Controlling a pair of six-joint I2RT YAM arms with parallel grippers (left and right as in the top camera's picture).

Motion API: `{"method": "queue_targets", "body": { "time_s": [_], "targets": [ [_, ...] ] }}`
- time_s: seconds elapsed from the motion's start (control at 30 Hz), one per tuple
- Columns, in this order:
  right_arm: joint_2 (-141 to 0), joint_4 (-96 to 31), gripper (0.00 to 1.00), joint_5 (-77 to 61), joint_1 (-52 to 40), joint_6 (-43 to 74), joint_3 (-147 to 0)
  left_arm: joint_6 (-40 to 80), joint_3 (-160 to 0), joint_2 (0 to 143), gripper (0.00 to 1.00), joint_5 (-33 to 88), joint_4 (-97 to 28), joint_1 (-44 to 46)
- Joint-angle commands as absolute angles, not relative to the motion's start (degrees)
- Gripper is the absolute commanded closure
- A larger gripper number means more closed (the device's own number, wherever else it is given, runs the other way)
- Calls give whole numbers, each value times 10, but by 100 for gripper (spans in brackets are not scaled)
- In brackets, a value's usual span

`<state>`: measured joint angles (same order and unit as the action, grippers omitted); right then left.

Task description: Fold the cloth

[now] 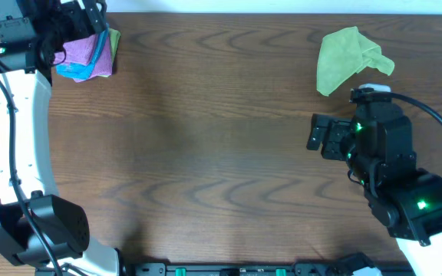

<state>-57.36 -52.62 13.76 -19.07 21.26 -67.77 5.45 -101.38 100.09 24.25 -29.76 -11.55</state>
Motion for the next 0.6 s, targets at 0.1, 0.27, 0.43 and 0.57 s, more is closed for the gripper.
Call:
{"method": "queue_targets", "body": {
  "time_s": [0.1, 0.27, 0.43, 0.57],
  "targets": [
    [-574, -527, 1, 146, -187, 205, -687, 43, -1020, 921, 5, 149, -354, -116],
    [-574, -527, 1, 146, -187, 205, -687, 42, -1020, 806, 5, 99, -438, -116],
    [-574, -527, 1, 146, -187, 205, -687, -48, -1020, 698, 5, 109, -486, -115],
    [-574, -527, 1, 146, -187, 205, -687, -101, -986, 620, 5, 120, -526, -97]
  ]
}}
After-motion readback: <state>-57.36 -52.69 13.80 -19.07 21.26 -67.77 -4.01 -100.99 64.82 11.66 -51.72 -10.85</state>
